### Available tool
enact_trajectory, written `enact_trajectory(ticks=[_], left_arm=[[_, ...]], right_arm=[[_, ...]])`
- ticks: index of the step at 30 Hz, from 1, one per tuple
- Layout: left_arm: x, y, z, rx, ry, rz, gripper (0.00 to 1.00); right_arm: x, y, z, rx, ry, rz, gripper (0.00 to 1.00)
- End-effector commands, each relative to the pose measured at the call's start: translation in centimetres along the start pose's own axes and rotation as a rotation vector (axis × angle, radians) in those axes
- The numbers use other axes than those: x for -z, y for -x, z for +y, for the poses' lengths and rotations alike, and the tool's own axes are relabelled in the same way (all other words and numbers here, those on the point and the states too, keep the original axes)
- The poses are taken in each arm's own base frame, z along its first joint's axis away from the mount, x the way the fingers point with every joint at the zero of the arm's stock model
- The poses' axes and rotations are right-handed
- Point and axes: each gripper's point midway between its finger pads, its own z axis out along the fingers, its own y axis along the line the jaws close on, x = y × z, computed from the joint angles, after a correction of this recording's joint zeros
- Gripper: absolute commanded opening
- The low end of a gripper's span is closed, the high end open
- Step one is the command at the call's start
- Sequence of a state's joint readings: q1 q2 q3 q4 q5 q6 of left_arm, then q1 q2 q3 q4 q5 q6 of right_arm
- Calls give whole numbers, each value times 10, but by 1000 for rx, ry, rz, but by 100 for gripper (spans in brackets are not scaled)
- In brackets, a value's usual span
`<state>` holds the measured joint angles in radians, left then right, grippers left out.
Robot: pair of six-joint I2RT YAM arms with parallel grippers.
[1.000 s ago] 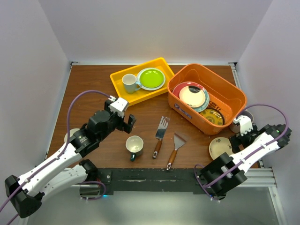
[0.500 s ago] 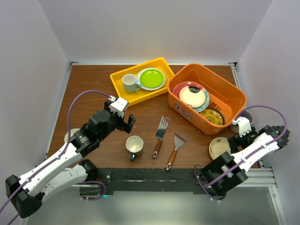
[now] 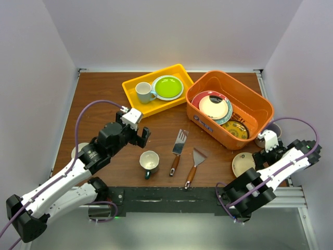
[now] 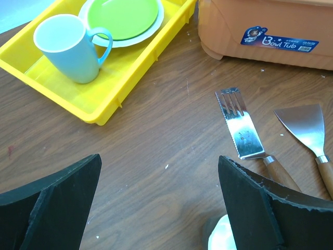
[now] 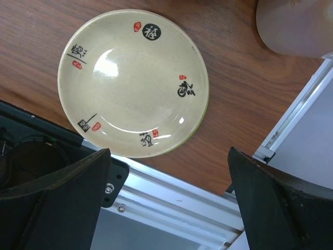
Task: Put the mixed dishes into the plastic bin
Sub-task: Pick up the plate from the corner of the board.
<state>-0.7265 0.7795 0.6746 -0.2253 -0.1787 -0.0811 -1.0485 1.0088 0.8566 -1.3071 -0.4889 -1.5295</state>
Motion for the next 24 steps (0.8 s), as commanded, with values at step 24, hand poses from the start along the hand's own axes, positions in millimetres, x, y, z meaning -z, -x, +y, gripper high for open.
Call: enact_trajectory(ticks=[24], left_arm=[[-1,13,0,-18,-11,-56,100]], right_arm=[[-8,0,6,-20,43,-32,98]])
